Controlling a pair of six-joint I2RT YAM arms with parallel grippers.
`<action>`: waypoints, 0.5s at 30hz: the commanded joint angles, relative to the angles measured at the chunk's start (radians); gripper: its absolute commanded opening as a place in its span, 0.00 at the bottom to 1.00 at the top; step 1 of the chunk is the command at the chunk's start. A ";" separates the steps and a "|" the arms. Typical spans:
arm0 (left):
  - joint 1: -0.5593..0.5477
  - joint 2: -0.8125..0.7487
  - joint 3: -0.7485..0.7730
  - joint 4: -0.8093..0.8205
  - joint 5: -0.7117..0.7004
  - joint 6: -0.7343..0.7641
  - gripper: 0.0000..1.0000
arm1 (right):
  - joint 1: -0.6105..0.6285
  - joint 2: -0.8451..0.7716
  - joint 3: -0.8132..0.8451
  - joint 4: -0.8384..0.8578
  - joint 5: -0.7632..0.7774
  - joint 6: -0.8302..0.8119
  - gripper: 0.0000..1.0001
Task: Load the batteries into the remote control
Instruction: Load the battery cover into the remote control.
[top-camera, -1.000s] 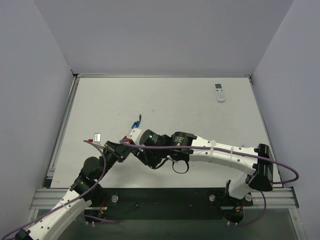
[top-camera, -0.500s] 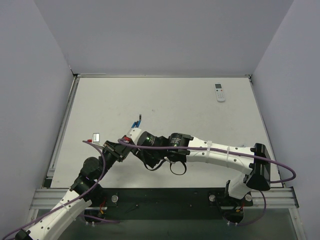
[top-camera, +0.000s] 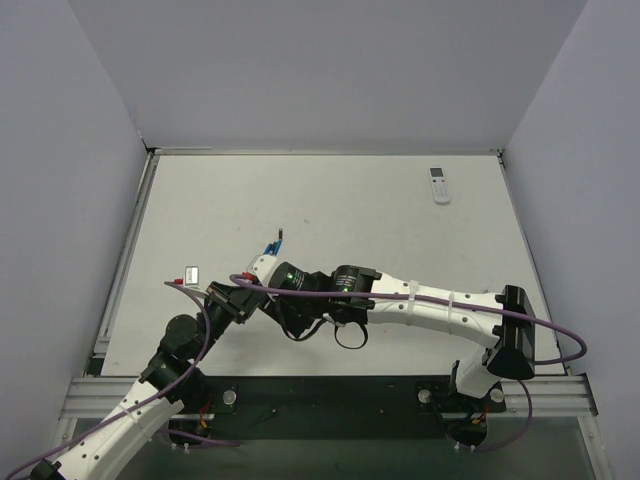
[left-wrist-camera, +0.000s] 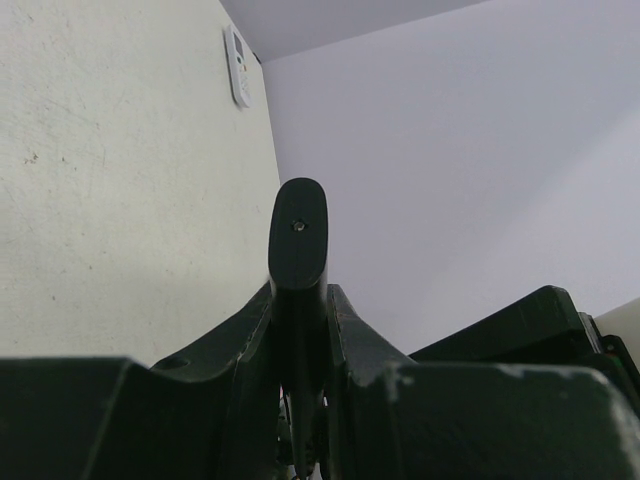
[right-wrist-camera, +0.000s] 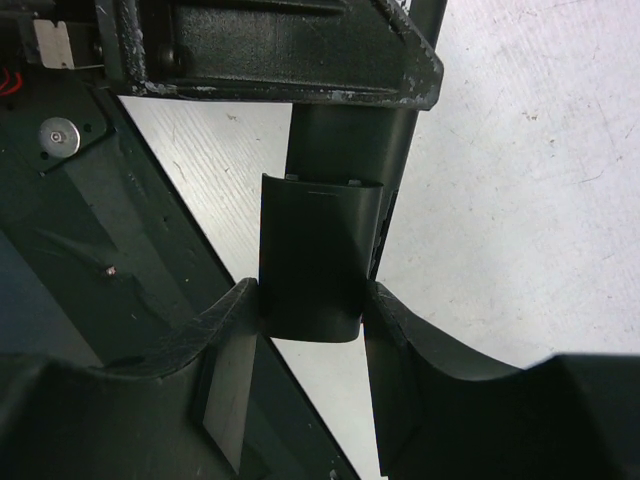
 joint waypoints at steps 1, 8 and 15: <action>0.000 -0.020 -0.077 0.060 -0.010 0.002 0.00 | 0.007 0.012 0.027 -0.024 0.021 0.021 0.12; 0.000 -0.048 -0.071 0.021 -0.016 0.003 0.00 | 0.002 0.005 0.014 -0.054 0.110 0.033 0.12; 0.000 -0.059 -0.071 0.015 -0.019 0.003 0.00 | 0.004 0.011 0.018 -0.058 0.066 0.024 0.12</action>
